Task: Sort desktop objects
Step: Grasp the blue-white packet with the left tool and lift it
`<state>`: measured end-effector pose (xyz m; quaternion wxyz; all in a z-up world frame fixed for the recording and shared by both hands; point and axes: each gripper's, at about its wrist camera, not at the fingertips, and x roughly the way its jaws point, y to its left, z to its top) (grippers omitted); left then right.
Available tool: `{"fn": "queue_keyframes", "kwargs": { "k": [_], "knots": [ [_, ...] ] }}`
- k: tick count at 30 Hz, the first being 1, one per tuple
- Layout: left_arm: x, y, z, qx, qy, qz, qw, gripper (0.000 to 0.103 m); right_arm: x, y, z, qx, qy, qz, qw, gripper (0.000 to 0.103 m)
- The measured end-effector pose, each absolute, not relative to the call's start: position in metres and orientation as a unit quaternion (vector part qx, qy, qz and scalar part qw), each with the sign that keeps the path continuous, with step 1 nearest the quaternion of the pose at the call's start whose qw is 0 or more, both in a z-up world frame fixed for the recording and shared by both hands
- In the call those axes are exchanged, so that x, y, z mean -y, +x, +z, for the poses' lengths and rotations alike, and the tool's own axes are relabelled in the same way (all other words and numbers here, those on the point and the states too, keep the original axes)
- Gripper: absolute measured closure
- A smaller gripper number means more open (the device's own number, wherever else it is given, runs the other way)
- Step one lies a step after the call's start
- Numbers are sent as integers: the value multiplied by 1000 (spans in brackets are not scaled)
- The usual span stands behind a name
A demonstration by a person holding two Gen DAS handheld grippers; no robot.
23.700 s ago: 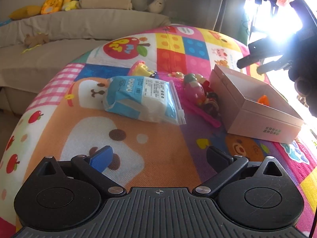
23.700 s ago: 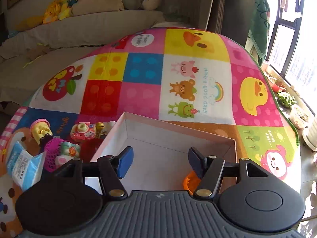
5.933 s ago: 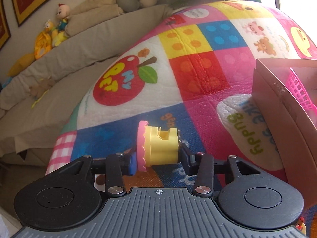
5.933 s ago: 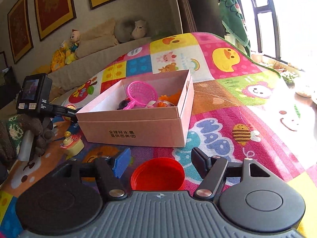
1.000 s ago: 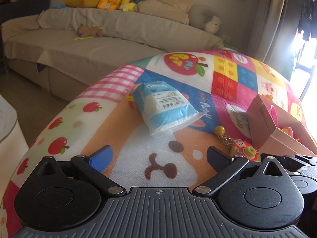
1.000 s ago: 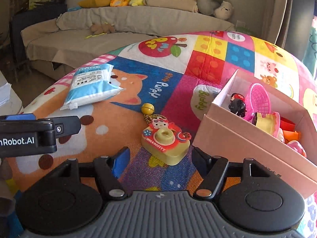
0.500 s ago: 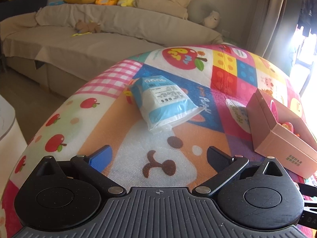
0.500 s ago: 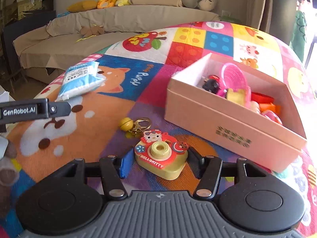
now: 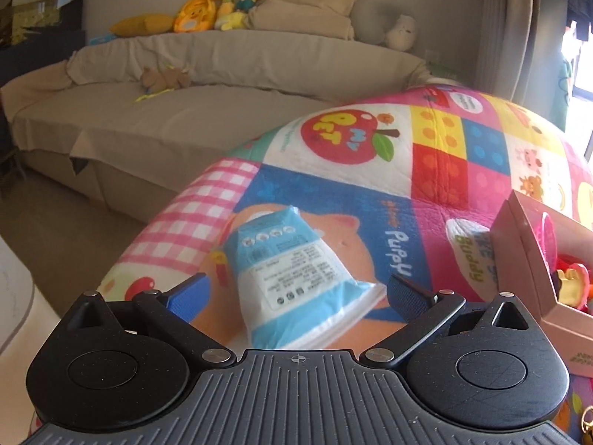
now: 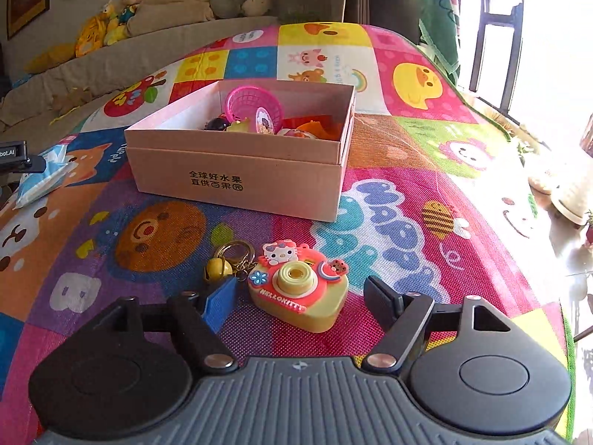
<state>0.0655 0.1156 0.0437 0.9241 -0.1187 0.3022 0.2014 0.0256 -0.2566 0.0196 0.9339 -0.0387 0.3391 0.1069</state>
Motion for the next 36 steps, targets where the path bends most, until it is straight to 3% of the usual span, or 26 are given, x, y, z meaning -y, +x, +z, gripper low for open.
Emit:
{"fn": "queue_keyframes", "kwargs": {
  "k": [9,11,12,15,19,27,31,36],
  "knots": [
    [-136,117,23,-344,-86,238,904,0,265,28,19,-344,-7,101,933,13],
    [-134,116,18,-351,-77,228,905,11,264,29,19,-345,-6,102,933,12],
    [-132,116,16,-356,-73,220,905,23,265,29,19,-345,-6,101,933,11],
    [-124,110,18,-349,-54,207,912,38,264,28,19,-343,-7,101,934,9],
    [-101,91,21,-352,-41,149,923,42,264,28,19,-342,-10,101,934,7],
    [-34,5,22,-364,-26,-23,931,37,262,27,19,-341,-17,98,935,5],
    [-19,-17,21,-371,-35,-54,927,12,262,27,19,-342,-17,99,934,5],
    [-10,-28,19,-374,-45,-96,921,5,263,26,20,-340,-15,100,935,3]
  ]
}}
